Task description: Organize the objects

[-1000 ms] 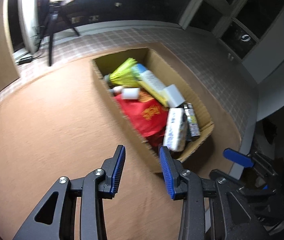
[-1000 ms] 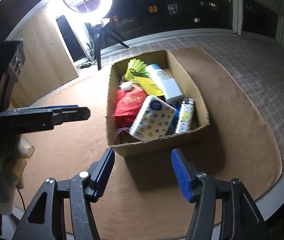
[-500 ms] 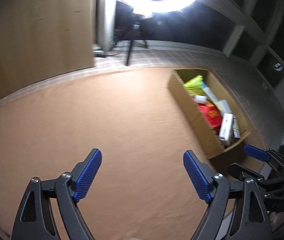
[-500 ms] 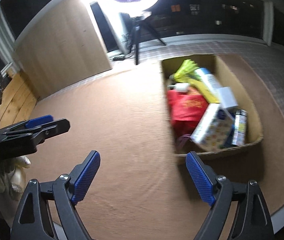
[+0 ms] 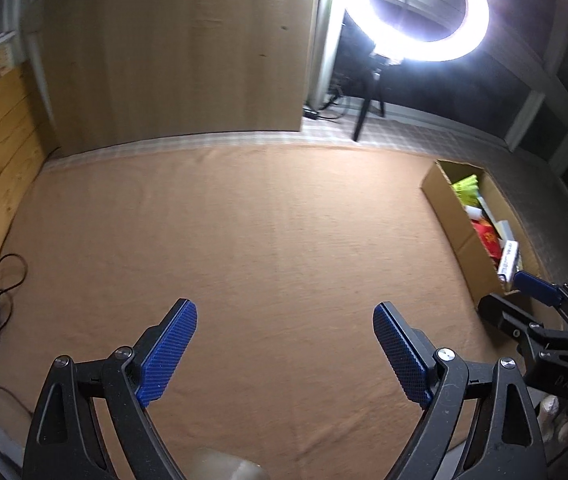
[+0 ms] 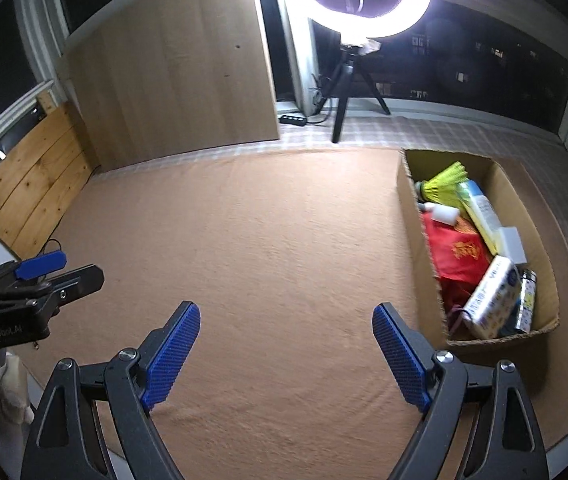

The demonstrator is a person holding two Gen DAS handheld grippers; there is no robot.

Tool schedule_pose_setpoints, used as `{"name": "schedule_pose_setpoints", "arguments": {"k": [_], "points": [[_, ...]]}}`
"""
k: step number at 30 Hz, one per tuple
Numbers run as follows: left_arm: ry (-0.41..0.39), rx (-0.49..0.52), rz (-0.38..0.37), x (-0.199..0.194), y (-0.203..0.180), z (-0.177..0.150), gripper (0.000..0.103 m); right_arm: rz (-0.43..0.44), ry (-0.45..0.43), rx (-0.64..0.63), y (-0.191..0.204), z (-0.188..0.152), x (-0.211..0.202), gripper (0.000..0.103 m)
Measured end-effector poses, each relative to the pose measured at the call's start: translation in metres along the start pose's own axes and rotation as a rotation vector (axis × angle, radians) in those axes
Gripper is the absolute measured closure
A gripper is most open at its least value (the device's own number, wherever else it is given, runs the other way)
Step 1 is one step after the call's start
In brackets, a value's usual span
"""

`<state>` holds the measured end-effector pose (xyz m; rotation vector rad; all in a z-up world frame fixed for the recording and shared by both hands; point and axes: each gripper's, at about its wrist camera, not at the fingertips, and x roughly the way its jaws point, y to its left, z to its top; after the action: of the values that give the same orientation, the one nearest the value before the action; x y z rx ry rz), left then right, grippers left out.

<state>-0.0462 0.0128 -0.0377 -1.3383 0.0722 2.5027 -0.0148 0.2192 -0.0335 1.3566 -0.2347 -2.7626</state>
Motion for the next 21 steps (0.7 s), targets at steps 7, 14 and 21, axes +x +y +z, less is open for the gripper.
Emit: {"name": "schedule_pose_setpoints", "arguments": {"k": [7, 14, 21], "points": [[-0.009, -0.040, 0.027, -0.013, 0.027, -0.012, 0.010, -0.012, -0.009, -0.028, 0.023, 0.002, 0.002, 0.017], [-0.008, -0.056, 0.034, -0.016, 0.041, -0.017, 0.010, -0.037, -0.015, -0.028, 0.034, 0.002, 0.005, 0.018], [-0.004, -0.048, 0.029, -0.016, 0.045, -0.020, 0.009, -0.062, -0.030, -0.028, 0.042, 0.002, 0.003, 0.017]]}}
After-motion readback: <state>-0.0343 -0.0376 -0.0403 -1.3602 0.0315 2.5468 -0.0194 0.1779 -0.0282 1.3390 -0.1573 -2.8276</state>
